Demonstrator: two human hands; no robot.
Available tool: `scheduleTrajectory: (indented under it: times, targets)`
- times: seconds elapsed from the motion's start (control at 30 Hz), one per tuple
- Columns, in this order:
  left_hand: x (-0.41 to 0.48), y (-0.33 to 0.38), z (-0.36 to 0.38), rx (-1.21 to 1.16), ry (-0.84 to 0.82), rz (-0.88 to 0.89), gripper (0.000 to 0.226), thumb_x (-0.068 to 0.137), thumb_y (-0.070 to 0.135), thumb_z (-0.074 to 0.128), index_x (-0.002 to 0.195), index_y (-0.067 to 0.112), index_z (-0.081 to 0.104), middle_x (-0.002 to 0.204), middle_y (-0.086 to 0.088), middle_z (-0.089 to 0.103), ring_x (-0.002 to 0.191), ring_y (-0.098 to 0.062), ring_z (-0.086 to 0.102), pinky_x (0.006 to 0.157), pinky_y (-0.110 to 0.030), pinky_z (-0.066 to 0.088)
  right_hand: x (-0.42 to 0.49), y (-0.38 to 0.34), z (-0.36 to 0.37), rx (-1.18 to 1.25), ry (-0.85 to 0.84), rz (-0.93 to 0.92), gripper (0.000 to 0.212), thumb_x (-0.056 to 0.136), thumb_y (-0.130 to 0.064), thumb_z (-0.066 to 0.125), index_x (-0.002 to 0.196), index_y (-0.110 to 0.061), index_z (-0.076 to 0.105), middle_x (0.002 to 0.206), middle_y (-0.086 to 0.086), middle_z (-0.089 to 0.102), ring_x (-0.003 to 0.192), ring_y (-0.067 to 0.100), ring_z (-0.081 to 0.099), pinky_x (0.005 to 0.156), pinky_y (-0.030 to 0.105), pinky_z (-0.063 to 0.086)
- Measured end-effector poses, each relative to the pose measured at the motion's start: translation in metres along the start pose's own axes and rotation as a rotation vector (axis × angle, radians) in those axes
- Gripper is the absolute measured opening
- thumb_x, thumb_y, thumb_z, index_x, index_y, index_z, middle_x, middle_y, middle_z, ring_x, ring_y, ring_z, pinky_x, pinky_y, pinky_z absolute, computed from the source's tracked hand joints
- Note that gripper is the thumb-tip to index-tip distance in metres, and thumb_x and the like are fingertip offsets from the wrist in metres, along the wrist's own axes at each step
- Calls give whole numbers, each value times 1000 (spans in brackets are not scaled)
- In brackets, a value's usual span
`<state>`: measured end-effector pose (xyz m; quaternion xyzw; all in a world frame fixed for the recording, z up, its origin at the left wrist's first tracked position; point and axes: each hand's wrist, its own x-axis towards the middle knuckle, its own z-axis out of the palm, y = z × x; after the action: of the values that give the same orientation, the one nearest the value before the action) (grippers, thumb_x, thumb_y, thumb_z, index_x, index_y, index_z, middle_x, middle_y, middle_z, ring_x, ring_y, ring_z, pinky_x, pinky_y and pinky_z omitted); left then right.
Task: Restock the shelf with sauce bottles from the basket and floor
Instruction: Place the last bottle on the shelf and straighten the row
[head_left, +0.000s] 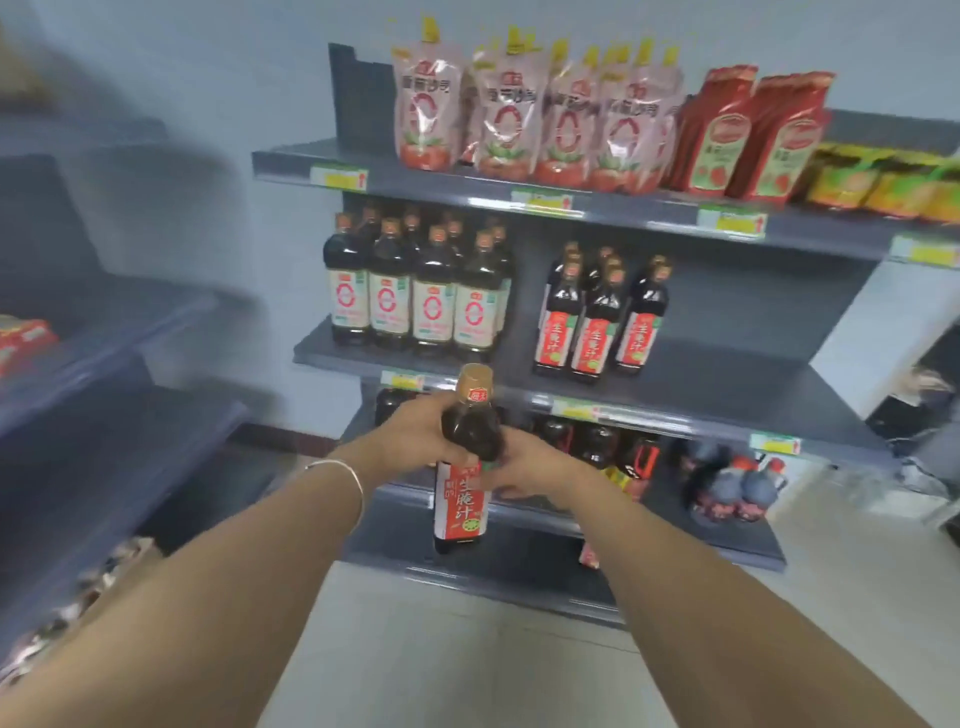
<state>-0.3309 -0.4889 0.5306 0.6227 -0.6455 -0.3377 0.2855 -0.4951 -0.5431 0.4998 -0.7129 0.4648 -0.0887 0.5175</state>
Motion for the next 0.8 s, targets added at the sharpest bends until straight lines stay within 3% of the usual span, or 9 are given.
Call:
scheduleTrajectory:
  times: [0.1,0.17,0.3,0.4,0.57,0.67,0.8]
  targets:
    - [44,58,49,7,-104,91,56,67,3,79,117,14,56,109,-1,65,104,-16,60,92,-27,46,-32,38,-69,116,127,35,49,75,-4,75,117,-20,55,114,2,65,107,21,63,92,41,54]
    - [71,89,75,45,-163,146,58,70,6,78,122,17,52,111,3,61,103,-11,56,92,-25,43,-45,59,-106,144,206,48,50,72,-5,77,115,-19,57,113,3,67,106,23,64,96,47,52]
    - [124,127,111,119,-217,210,66,76,15,75,133,16,41,122,1,57,113,-15,53,94,-25,41,-51,86,-166,174,307,34,42,76,-1,74,109,-19,56,96,-4,64,85,12,63,85,35,53]
    - [165,142,124,92,-186,239,65,79,18,73,135,17,39,116,8,54,110,-10,50,95,-24,40,-37,98,-207,184,394,46,40,76,-2,74,107,-19,56,94,-7,62,85,10,63,79,31,56]
    - [256,148,121,44,-133,253,56,83,16,68,133,17,42,115,-4,56,99,-17,56,86,-24,44,10,110,-271,246,546,73,38,74,3,75,101,-16,57,101,4,65,98,26,66,91,47,54]
    - [302,146,118,69,-42,224,41,90,12,58,129,12,48,111,-7,57,97,-14,51,81,-17,39,41,112,-304,297,635,105,44,75,5,73,113,-6,55,112,11,65,107,30,64,90,43,54]
    - [346,136,127,140,-10,170,34,92,11,54,126,12,51,120,-10,60,104,-20,57,87,-26,44,86,120,-335,272,677,150,46,75,-1,75,115,-11,55,112,4,64,108,25,63,93,39,54]
